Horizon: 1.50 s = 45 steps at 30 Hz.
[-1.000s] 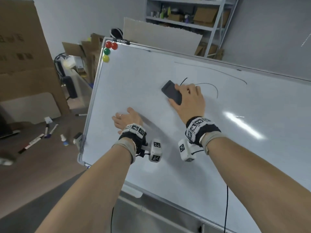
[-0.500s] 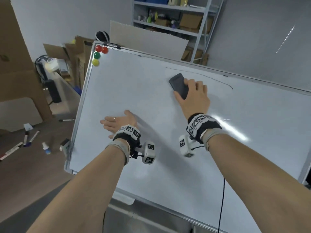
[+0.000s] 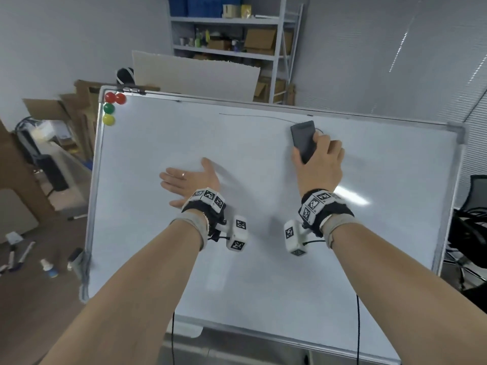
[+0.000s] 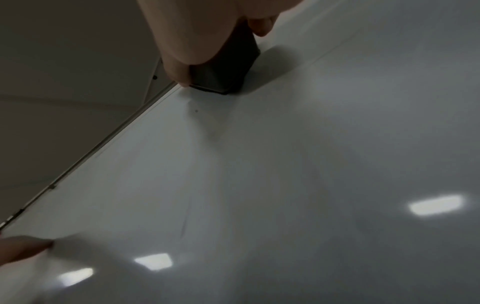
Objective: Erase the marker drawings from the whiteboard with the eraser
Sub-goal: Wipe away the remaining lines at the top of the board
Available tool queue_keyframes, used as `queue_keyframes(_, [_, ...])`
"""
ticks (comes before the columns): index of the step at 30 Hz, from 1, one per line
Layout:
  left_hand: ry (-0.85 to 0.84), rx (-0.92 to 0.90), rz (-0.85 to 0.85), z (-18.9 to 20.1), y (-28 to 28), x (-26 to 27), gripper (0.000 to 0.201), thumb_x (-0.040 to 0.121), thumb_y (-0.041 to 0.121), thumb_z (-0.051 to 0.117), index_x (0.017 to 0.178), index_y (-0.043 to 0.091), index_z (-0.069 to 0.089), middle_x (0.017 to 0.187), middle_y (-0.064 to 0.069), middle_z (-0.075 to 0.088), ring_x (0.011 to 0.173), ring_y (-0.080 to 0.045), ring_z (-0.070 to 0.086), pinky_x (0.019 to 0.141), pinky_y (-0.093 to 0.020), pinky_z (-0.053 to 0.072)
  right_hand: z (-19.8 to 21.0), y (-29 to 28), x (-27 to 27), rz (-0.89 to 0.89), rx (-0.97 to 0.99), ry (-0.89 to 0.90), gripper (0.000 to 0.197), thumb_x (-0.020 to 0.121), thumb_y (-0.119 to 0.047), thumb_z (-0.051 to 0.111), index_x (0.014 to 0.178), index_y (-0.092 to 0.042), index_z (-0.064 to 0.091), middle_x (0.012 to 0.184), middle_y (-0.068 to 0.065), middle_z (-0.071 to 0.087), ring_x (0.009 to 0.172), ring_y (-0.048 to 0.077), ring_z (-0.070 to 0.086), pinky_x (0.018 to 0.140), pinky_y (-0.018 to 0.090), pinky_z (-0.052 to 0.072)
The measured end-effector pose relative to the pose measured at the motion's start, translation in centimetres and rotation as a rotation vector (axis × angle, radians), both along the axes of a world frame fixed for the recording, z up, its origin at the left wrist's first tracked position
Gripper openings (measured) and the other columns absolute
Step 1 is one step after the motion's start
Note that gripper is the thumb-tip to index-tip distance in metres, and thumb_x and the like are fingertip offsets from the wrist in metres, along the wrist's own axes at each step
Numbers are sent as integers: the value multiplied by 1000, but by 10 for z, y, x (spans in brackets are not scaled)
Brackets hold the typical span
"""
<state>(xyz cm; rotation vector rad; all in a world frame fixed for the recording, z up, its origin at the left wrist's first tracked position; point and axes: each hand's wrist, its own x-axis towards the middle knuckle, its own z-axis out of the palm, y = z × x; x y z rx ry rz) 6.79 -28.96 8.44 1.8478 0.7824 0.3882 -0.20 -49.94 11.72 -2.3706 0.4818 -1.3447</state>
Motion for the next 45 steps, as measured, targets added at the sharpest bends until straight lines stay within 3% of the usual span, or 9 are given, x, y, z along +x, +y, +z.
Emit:
queue_keyframes(6, [-6,29,50,-7,27,5,93,87,62,44,157,11,10,166,-3,6,153,-20,5,114,-59,13,-19,56,6,418,-190,175,52,81,-54,69,119,-23,51,114,5,48,105,25,48,69,36,52])
queue_keyframes(9, [4,19,99,-3,28,2,96,86,64,45,156,10,9,165,-4,6,152,-22,9,113,-57,17,-23,62,4,473,-211,209,53,78,-56,71,119,-26,53,113,-1,49,103,22,48,70,35,51])
queue_keyframes(12, [-9,45,101,4,19,1,96,86,67,44,156,11,9,165,-4,6,152,-22,10,113,-58,17,-20,37,-3,392,-268,173,53,79,-58,70,117,-25,53,110,-1,53,99,23,51,62,35,51])
queue_keyframes(17, [-33,91,43,18,-5,9,92,89,65,42,157,11,10,166,-4,6,152,-22,8,116,-55,14,2,-28,-16,16,110,-10,54,81,-57,64,116,-18,50,114,5,51,104,28,52,66,40,50])
queue_keyframes(21, [-23,112,28,20,-9,12,90,90,63,40,157,9,10,165,-5,7,153,-25,7,116,-58,13,17,-29,-8,-44,53,-8,50,83,-53,64,116,-18,50,114,7,51,103,27,50,61,33,39])
queue_keyframes(26, [-81,91,117,29,17,15,82,90,55,48,151,7,23,158,-9,25,145,-27,23,110,-50,23,32,3,17,26,49,-49,46,82,-49,65,114,-20,52,111,7,50,103,27,50,60,31,37])
queue_keyframes(32, [-31,151,4,29,45,12,74,93,56,41,147,7,30,144,-13,39,134,-31,36,103,-50,38,44,74,58,251,-180,109,45,82,-49,65,118,-25,53,112,5,51,105,26,47,59,32,42])
queue_keyframes(36, [-111,62,-22,31,71,12,53,94,45,45,135,11,44,136,-10,46,126,-30,48,102,-48,42,50,125,85,363,-204,158,42,81,-49,65,115,-26,53,111,3,50,105,25,46,59,31,42])
queue_keyframes(45, [-27,55,-17,1,132,9,57,94,39,45,142,9,44,154,-8,34,139,-30,34,113,-45,30,17,200,88,647,-464,330,47,79,-49,72,120,-30,56,111,0,52,105,23,45,66,31,43])
